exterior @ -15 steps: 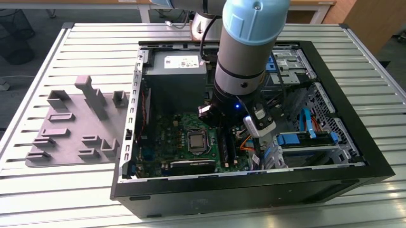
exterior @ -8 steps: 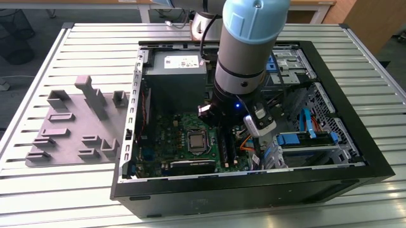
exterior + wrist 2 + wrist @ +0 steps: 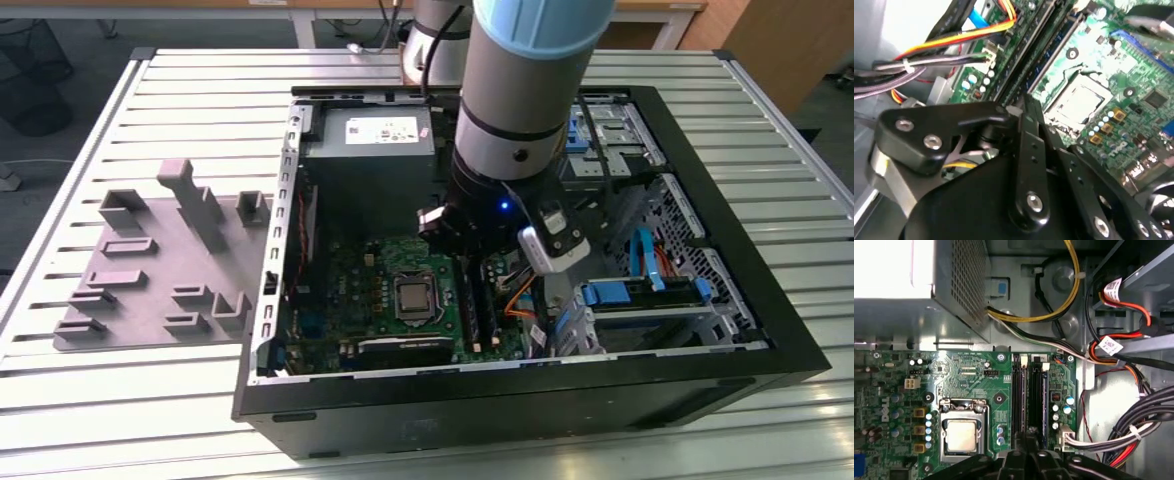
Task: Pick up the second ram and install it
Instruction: 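Insert the second ram into the second slot, then press down the second ram until it locks into place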
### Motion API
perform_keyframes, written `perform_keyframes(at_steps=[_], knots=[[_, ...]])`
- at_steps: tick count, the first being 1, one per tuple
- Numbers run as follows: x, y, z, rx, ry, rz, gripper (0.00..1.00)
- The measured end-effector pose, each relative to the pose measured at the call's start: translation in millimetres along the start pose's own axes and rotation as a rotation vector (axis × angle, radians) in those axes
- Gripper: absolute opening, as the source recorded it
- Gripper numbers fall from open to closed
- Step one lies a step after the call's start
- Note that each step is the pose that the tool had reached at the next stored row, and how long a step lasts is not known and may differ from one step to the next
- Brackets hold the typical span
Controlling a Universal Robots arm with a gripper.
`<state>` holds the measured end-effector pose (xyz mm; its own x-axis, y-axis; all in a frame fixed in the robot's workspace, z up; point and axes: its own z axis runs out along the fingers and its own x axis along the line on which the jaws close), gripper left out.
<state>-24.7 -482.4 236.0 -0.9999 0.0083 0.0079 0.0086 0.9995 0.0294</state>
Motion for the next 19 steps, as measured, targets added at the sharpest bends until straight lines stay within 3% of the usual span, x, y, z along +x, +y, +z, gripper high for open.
perform_keyframes(at_steps=[6, 10, 19], knots=[[0.0, 0.0, 0.7, 0.0000, -0.0001, -0.001, 0.11], [-0.1, -0.2, 5.5, -0.0003, 0.0009, -0.025, 0.11], [-0.1, -0.6, 16.0, 0.0008, 0.0017, -0.025, 0.11]])
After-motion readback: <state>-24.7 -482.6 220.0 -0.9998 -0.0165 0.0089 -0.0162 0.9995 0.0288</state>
